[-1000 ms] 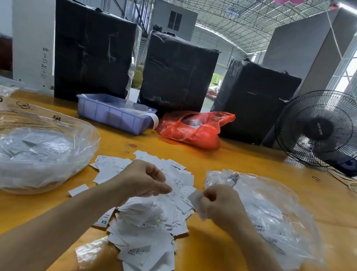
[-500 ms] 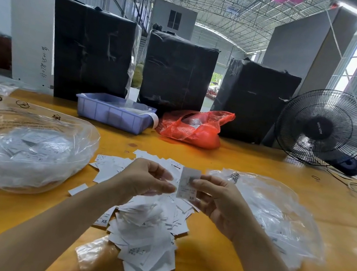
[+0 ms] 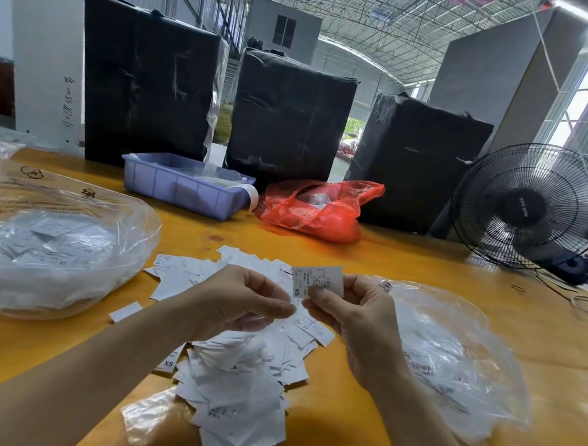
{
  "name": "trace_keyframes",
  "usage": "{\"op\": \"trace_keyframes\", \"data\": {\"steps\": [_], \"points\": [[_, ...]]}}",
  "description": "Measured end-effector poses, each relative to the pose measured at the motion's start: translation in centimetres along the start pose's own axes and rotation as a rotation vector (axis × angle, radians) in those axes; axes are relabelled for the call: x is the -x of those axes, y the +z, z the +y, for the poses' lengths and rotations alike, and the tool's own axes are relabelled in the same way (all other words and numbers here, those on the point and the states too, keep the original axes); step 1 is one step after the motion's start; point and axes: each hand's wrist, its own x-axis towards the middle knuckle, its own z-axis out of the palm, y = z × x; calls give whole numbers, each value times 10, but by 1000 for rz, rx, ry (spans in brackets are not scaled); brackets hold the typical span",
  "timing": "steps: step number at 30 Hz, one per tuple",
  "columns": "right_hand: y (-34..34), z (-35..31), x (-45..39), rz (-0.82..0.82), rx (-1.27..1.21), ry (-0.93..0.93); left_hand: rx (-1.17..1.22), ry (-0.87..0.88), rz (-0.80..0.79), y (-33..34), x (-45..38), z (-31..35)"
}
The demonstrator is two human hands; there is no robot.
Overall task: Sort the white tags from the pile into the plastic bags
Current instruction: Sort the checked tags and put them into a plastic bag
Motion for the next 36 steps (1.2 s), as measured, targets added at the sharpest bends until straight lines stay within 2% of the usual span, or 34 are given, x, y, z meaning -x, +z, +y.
{"op": "trace_keyframes", "data": {"steps": [4,17,26,29,36], "points": [[1,0,1,-7,63,-61,6,-9,-32,1,1,0],[1,-1,2,-63,11,-132,26,-25,-66,4,3,-1],[2,3,2,10,120,-167,34,-30,-79,1,0,-2],[2,4,1,-11,174,-131,44,-29,-75,0,-1,-2],[-2,4,0,-107,224,83,90,-12,-18,-6,-3,-1]]}}
